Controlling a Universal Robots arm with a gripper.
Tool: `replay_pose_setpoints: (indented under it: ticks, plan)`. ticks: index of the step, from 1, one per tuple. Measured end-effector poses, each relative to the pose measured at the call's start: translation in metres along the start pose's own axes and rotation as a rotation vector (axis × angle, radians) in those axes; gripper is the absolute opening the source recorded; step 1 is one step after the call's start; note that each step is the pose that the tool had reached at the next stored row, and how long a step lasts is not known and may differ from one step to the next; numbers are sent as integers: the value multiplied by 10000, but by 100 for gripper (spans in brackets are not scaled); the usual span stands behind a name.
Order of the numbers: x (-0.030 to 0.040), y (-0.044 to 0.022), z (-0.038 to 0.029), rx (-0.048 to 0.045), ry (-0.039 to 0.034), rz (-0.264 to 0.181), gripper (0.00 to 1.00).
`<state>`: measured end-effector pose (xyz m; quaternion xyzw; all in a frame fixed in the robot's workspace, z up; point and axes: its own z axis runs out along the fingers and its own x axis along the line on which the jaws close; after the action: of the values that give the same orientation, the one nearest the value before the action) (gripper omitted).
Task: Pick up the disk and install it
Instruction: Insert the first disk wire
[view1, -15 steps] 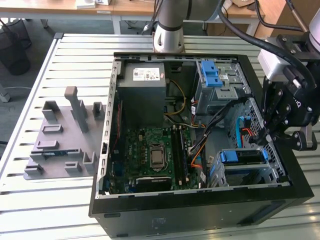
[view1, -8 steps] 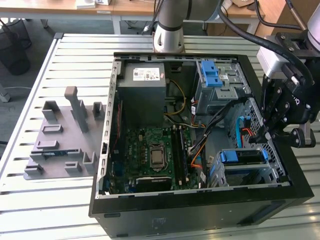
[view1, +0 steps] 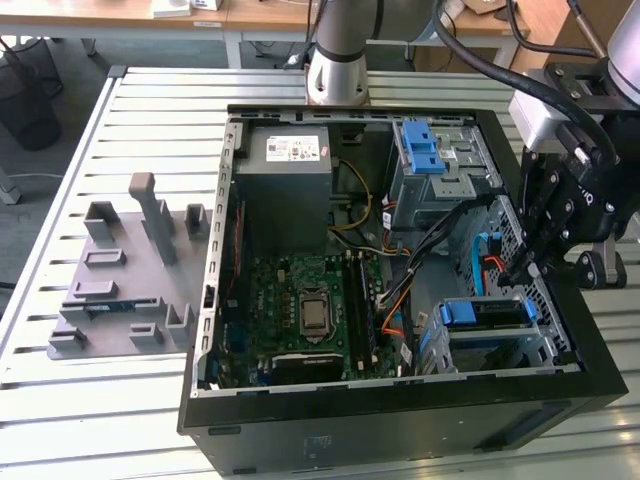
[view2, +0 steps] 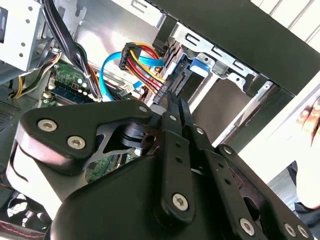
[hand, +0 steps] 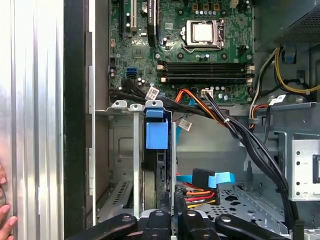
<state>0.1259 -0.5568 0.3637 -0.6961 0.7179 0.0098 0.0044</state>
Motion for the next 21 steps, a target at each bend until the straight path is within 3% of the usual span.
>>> replay_pose_setpoints:
  ticks: [2, 6, 15, 19, 21]
  plan:
    - [-8, 8, 11, 75, -2, 5, 25]
    - [-22, 26, 32, 156, -4, 30, 25]
    - [-86, 44, 75, 259, -10, 80, 25]
    - [-86, 45, 100, 465, -7, 74, 25]
    - [-86, 48, 113, 523, 1, 73, 25]
